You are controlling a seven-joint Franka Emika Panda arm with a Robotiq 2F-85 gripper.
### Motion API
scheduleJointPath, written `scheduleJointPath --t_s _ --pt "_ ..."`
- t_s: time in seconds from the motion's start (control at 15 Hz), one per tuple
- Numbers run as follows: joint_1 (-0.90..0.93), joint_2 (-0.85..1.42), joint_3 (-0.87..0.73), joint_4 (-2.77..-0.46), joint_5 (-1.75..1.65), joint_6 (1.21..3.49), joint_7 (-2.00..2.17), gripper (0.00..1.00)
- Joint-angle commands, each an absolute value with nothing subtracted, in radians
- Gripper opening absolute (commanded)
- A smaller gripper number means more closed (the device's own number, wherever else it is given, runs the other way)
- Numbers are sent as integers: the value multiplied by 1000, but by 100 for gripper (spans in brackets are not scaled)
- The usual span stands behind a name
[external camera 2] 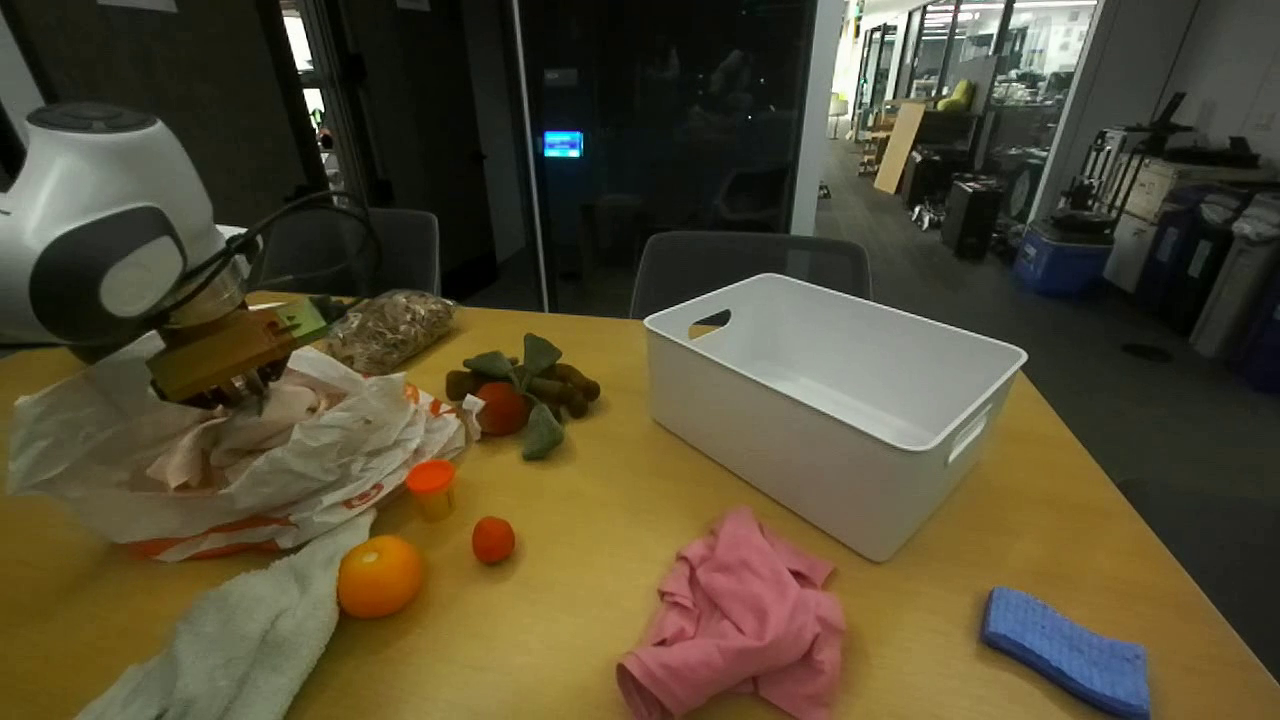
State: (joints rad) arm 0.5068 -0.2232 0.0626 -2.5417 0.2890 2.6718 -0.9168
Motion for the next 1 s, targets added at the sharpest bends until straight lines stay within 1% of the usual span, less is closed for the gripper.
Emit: scheduleJointPath --t_s 0.0,0.33,0.4,0.47,0.53,0.8,0.93 --pt "478 -135 83 -2509 346 2666 -959 7" --pt "417 -78 123 -2494 354 2656 -949 7" --pt "404 -80 135 -2490 336 2650 -931 38" --pt "393 -88 144 -2488 328 2646 -921 40" --pt "384 -106 154 -2485 314 2631 -899 45" --pt "367 -223 168 -2462 324 2500 -844 77" --pt "349 -293 161 -2456 294 2437 -758 90"
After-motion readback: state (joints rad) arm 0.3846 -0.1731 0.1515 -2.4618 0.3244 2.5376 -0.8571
